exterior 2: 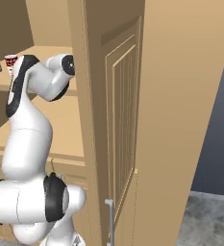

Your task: Stack two cans on top of the other two cans in the cabinet.

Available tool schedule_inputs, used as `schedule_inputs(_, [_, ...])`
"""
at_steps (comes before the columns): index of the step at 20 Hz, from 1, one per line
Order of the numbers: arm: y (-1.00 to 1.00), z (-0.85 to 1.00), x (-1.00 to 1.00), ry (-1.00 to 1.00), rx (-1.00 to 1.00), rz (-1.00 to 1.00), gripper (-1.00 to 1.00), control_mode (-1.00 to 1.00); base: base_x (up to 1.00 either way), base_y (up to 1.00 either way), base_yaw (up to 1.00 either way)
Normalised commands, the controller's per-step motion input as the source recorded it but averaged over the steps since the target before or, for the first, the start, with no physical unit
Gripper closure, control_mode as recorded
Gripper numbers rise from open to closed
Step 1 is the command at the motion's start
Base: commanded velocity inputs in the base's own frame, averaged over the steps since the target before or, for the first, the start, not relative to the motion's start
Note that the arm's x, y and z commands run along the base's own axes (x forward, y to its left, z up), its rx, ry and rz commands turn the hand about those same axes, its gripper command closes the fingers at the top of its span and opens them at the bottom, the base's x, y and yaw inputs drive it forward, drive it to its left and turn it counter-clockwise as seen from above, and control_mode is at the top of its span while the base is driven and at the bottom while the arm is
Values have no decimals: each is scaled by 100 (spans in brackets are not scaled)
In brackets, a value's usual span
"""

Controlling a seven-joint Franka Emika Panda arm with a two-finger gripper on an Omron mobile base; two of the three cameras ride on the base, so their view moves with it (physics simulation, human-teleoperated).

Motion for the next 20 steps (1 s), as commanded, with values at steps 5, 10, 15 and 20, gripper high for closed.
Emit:
schedule_inputs(5, [51, 20, -11, 24, 0, 22, -100, -100, 0, 0, 0])
schedule_inputs(10, [28, 10, -9, 2, -4, 5, -100, -100, 0, 0, 0])
schedule_inputs(15, [32, -3, 1, -5, -3, 0, -100, -100, 0, 0, 0])
schedule_inputs(20, [34, -5, 15, -6, -5, 0, -100, -100, 0, 0, 0])
